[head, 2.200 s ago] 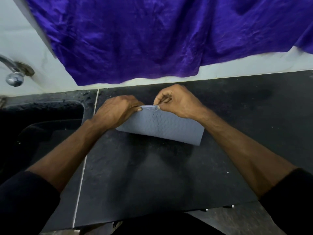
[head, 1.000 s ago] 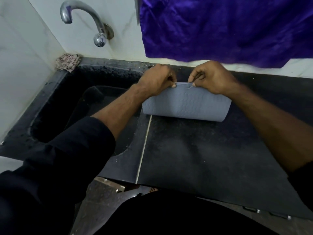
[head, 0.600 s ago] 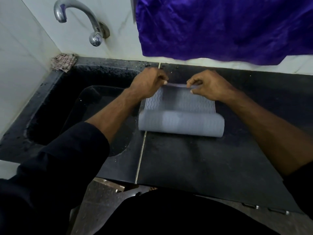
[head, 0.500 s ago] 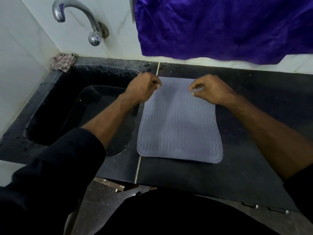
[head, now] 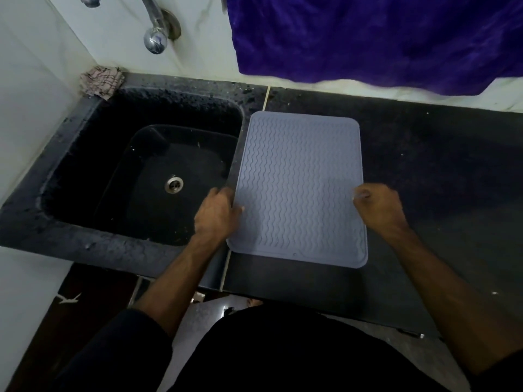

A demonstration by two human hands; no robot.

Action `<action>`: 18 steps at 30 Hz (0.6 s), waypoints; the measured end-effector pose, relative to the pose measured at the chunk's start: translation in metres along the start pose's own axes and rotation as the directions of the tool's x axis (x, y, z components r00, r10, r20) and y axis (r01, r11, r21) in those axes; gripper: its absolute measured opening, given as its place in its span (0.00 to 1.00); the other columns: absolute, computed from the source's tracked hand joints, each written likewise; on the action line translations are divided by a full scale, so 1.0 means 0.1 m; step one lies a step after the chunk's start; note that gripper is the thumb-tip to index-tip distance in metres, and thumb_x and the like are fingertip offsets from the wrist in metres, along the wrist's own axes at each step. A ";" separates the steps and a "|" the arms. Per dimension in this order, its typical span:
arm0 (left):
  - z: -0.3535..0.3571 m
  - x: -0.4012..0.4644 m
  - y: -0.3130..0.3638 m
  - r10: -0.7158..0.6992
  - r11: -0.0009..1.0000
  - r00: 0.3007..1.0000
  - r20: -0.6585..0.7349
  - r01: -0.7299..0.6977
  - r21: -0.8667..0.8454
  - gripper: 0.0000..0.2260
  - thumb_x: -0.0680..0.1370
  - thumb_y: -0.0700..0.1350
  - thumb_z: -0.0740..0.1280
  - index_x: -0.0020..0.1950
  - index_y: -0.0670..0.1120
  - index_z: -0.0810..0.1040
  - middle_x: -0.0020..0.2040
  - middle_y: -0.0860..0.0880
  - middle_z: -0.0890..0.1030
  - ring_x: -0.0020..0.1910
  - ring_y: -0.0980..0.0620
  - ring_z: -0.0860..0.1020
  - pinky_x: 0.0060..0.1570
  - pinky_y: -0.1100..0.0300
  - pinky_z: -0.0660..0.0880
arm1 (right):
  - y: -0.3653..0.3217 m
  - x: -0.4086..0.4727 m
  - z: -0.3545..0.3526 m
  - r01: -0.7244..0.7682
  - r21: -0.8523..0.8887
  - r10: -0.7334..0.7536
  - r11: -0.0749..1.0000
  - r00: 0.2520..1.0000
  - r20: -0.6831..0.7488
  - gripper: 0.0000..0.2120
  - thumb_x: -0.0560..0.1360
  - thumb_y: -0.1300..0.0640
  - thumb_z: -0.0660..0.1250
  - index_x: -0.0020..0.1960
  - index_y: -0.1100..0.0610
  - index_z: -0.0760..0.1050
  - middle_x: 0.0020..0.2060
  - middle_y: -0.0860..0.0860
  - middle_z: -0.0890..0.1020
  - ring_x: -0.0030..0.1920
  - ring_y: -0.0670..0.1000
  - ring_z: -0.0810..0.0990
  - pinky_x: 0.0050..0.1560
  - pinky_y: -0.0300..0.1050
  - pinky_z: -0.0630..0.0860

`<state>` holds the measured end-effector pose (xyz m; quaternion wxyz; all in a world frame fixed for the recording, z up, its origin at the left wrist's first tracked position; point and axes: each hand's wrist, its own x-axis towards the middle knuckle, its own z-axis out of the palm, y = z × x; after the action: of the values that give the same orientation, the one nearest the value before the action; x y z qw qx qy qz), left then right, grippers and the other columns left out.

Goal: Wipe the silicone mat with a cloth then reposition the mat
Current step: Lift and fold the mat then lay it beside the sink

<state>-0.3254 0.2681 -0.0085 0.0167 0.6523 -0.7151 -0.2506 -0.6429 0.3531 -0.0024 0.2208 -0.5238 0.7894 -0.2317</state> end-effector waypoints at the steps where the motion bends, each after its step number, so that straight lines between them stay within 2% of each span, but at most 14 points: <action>1: -0.02 -0.01 -0.06 -0.032 0.999 0.999 -0.012 0.032 0.011 0.14 0.76 0.52 0.68 0.59 0.50 0.74 0.56 0.48 0.75 0.51 0.50 0.76 0.48 0.52 0.76 | 0.08 -0.04 0.02 -0.064 -0.027 0.063 0.998 0.998 -0.021 0.13 0.77 0.64 0.63 0.34 0.64 0.74 0.30 0.56 0.76 0.30 0.52 0.75 0.30 0.42 0.71; 3: -0.04 -0.04 -0.12 -0.101 0.994 0.995 -0.015 0.102 0.029 0.08 0.76 0.52 0.68 0.50 0.49 0.76 0.46 0.49 0.78 0.41 0.53 0.77 0.38 0.57 0.74 | 0.21 -0.10 0.06 -0.199 -0.047 0.198 0.979 0.980 -0.017 0.10 0.77 0.62 0.64 0.38 0.64 0.77 0.34 0.57 0.80 0.33 0.53 0.78 0.31 0.40 0.72; 5: -0.02 -0.06 -0.13 -0.142 0.989 0.990 0.013 0.142 0.035 0.08 0.76 0.52 0.67 0.45 0.48 0.78 0.40 0.50 0.78 0.37 0.53 0.77 0.34 0.58 0.72 | 0.29 -0.14 0.10 -0.278 -0.005 0.278 0.960 0.960 -0.023 0.09 0.76 0.61 0.65 0.40 0.64 0.78 0.36 0.56 0.82 0.36 0.54 0.80 0.33 0.41 0.75; 7: 0.00 -0.08 -0.10 -0.173 0.985 0.983 0.055 0.171 0.030 0.09 0.77 0.53 0.67 0.45 0.48 0.78 0.41 0.49 0.80 0.39 0.52 0.79 0.37 0.56 0.75 | 0.29 -0.14 0.11 -0.316 0.073 0.319 0.946 0.947 -0.035 0.07 0.75 0.60 0.67 0.42 0.63 0.80 0.37 0.56 0.82 0.38 0.55 0.82 0.39 0.44 0.79; 10: 0.00 -0.06 -0.06 -0.245 0.969 0.965 0.091 0.247 -0.003 0.11 0.77 0.54 0.67 0.50 0.46 0.79 0.45 0.47 0.80 0.42 0.50 0.79 0.43 0.53 0.78 | 0.29 -0.14 0.10 -0.362 0.201 0.371 0.911 0.929 -0.011 0.06 0.74 0.61 0.69 0.41 0.63 0.80 0.39 0.57 0.83 0.40 0.57 0.83 0.45 0.52 0.82; 14: 0.00 -0.06 -0.05 -0.301 0.952 0.948 0.100 0.304 -0.024 0.13 0.76 0.52 0.68 0.54 0.45 0.78 0.47 0.46 0.80 0.43 0.50 0.78 0.39 0.55 0.73 | 0.29 -0.18 0.12 -0.396 0.283 0.404 0.874 0.914 0.030 0.06 0.73 0.61 0.71 0.37 0.59 0.79 0.39 0.57 0.84 0.40 0.55 0.83 0.46 0.52 0.82; 18: -0.01 -0.03 -0.11 -0.306 0.945 0.947 0.101 0.315 -0.091 0.10 0.77 0.50 0.68 0.52 0.44 0.80 0.46 0.47 0.80 0.40 0.52 0.77 0.36 0.58 0.71 | 0.29 -0.21 0.13 -0.428 0.388 0.433 0.816 0.898 0.079 0.06 0.73 0.61 0.72 0.38 0.58 0.79 0.40 0.55 0.83 0.41 0.54 0.82 0.48 0.51 0.82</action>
<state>-0.3148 0.2705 -0.0113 -0.0190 0.7436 -0.5891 -0.3156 -0.6487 0.3803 -0.0277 0.3638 -0.2749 0.8250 -0.3340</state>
